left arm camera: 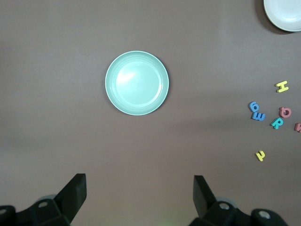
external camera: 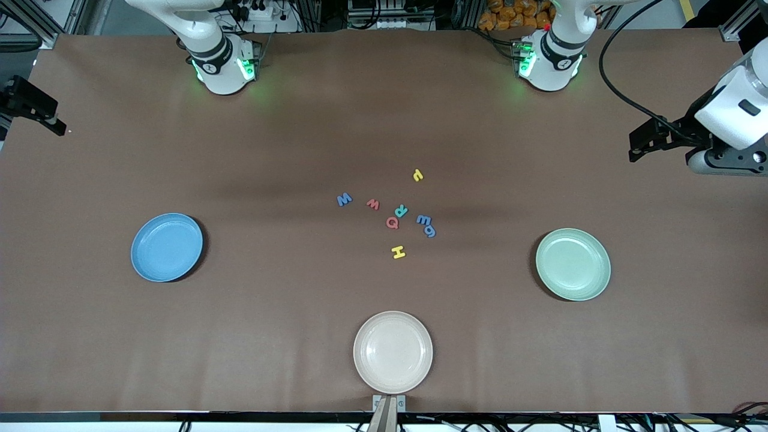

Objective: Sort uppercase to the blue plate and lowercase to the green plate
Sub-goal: 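Reach the left gripper down to the blue 6-shaped letter, then grasp the blue letter with the left gripper while the right gripper reaches out, then carry the blue letter to the green plate while the right gripper reaches letters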

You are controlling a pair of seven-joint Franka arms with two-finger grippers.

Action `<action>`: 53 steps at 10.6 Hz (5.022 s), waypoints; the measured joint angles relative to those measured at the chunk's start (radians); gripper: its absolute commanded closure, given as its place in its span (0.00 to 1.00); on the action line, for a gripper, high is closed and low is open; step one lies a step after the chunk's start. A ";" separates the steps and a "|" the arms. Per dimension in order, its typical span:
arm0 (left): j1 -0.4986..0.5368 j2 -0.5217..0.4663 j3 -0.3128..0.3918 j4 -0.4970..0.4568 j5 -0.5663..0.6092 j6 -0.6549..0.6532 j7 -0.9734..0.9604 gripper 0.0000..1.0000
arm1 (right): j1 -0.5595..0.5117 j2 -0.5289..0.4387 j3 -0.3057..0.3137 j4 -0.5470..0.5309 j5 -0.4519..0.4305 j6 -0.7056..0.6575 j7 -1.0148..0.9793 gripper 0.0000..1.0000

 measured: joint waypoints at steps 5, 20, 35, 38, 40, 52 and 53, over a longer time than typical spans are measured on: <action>-0.008 0.065 -0.075 -0.073 0.000 0.055 -0.020 0.00 | 0.000 0.003 0.000 -0.001 0.000 -0.001 0.000 0.00; -0.336 0.546 -0.177 -0.164 0.061 0.693 -0.829 0.00 | 0.035 0.069 0.013 -0.072 0.003 0.008 0.000 0.00; -0.387 0.708 -0.157 -0.161 0.217 0.836 -0.970 0.27 | 0.287 0.392 0.016 -0.081 0.112 0.239 0.239 0.00; -0.387 0.712 -0.155 -0.161 0.217 0.841 -0.970 0.42 | 0.328 0.436 0.015 -0.099 0.112 0.311 0.288 0.00; -0.387 0.715 -0.155 -0.161 0.217 0.841 -0.970 0.65 | 0.347 0.446 0.015 -0.116 0.112 0.340 0.331 0.00; -0.285 0.614 -0.145 -0.123 0.227 0.807 -0.837 1.00 | 0.521 0.572 0.016 -0.122 0.113 0.536 0.445 0.00; -0.252 0.587 -0.144 -0.123 0.228 0.780 -0.759 1.00 | 0.548 0.581 0.016 -0.122 0.113 0.559 0.495 0.00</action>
